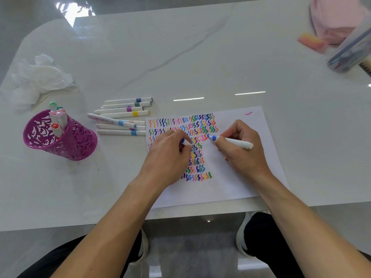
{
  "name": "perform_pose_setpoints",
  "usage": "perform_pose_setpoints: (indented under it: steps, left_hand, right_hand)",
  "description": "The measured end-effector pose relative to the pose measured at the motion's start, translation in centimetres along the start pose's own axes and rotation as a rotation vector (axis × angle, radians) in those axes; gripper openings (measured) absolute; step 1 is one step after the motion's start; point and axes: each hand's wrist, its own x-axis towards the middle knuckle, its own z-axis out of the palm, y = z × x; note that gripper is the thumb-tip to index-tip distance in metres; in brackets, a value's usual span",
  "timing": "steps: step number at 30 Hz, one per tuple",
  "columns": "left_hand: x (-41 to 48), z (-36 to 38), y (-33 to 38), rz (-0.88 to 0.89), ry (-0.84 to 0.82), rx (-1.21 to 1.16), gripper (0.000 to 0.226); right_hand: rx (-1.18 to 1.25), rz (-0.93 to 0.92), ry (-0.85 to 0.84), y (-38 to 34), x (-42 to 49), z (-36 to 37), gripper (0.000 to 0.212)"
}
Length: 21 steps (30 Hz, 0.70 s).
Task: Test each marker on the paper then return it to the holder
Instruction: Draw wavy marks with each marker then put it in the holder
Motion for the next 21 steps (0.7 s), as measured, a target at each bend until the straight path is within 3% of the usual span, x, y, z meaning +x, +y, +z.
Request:
perform_pose_setpoints:
  steps: [9,21]
  left_hand:
    - [-0.23,-0.31,0.32,0.0,0.007,-0.002,0.012]
    - [-0.36,-0.66,0.53,-0.013,0.008,-0.018,0.01]
  right_hand:
    - [-0.03,-0.012,0.035,-0.05,-0.47,0.42,0.024]
    - [0.074,-0.028,0.057,-0.05,-0.31,0.38,0.013]
